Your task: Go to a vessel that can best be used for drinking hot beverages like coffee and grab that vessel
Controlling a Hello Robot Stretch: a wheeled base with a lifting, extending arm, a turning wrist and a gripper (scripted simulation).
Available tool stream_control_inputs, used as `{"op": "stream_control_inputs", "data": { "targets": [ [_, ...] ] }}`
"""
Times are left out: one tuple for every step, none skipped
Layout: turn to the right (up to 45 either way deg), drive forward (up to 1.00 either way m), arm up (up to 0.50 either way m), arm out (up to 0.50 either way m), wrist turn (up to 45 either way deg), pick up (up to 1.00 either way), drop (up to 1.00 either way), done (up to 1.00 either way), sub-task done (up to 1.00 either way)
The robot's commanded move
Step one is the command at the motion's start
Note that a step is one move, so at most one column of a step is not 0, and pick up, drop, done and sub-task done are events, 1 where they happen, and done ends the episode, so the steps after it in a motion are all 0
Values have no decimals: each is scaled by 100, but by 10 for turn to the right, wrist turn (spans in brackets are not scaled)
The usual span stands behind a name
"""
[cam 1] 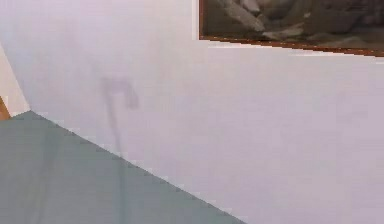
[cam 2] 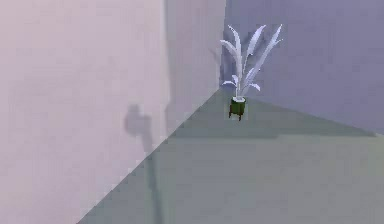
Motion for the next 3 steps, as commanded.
{"op": "stream_control_inputs", "data": {
  "targets": [
    [-60, 0, 0, 0, 0, 0, 0, 0, 0],
    [-30, 0, 0, 0, 0, 0, 0, 0, 0],
    [0, 55, 0, 0, 0, 0, 0, 0, 0]
  ]
}}
